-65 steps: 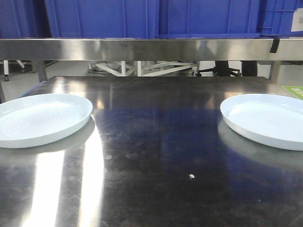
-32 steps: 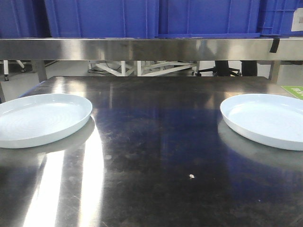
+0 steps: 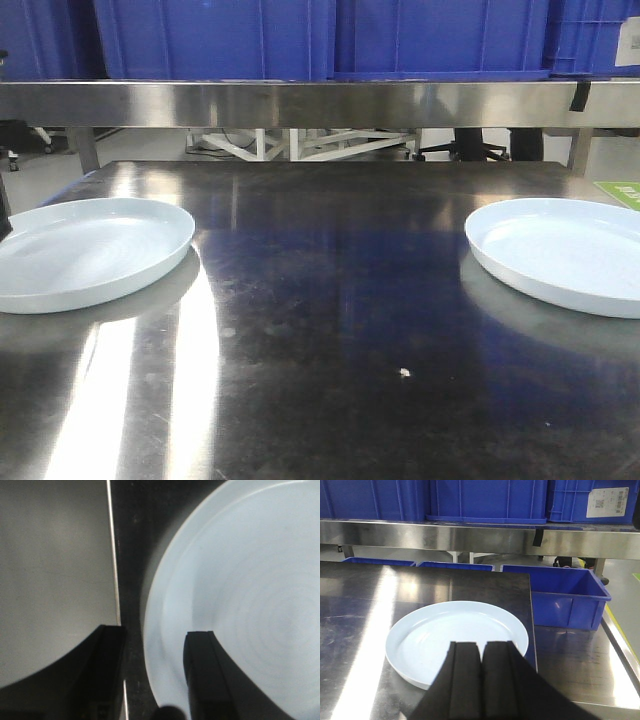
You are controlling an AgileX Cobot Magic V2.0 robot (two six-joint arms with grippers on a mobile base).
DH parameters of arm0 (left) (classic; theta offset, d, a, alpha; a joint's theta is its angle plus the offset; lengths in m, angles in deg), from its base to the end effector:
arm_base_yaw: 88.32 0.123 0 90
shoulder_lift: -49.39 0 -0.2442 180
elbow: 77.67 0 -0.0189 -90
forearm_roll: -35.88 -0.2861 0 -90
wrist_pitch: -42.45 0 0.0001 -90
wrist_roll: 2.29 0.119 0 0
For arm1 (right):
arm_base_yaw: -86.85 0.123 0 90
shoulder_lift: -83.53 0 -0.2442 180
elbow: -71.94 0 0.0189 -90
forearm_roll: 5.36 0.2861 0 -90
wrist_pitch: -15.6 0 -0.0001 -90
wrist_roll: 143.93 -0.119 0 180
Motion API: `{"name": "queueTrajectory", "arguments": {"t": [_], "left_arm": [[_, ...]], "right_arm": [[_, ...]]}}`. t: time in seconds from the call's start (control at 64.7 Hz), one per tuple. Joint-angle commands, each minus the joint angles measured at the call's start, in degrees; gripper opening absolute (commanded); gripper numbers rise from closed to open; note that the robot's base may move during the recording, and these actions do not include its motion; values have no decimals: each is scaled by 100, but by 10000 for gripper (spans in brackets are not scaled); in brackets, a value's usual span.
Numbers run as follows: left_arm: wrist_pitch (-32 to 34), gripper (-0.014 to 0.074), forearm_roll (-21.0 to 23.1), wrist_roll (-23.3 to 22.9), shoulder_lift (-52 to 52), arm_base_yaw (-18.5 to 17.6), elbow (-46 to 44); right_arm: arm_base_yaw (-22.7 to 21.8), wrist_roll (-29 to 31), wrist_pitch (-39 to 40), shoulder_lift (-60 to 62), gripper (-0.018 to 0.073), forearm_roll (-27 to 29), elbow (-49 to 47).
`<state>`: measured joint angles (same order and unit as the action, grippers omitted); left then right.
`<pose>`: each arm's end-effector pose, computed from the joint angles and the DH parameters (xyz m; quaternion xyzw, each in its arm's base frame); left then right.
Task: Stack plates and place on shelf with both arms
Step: 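Grasp the rim of the nearer white plate with the left gripper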
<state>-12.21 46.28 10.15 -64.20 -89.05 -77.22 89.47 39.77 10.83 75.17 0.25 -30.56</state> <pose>0.3903 -0.0225 0.1322 0.0691 0.9897 -0.0683 0.1056 0.1612 0.0084 0.1966 -0.0074 0.7108 0.0306 0.7027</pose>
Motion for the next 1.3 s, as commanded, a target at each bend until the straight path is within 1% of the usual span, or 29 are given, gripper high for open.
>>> {"name": "queueTrajectory", "arguments": {"t": [0.0,0.325,0.634,0.85,0.974,1.113,1.221,1.283], "left_arm": [[31,352,82,-50,163,-3,-186],[17,341,82,-50,109,-3,-186],[-140,185,90,-50,109,-3,-186],[-187,86,187,-50,109,-3,-186],[-301,82,187,-73,109,-3,-186],[-500,82,361,-342,109,-3,-186],[-644,82,697,-343,109,-3,-186],[-668,82,968,-343,109,-3,-186]], "right_arm": [[-4,36,524,96,48,4,13],[-4,36,524,96,48,4,13],[-4,36,524,96,48,4,13],[-4,36,524,96,48,4,13],[-4,36,524,96,48,4,13],[-4,36,524,96,48,4,13],[-4,36,524,96,48,4,13],[-4,36,524,96,48,4,13]]}}
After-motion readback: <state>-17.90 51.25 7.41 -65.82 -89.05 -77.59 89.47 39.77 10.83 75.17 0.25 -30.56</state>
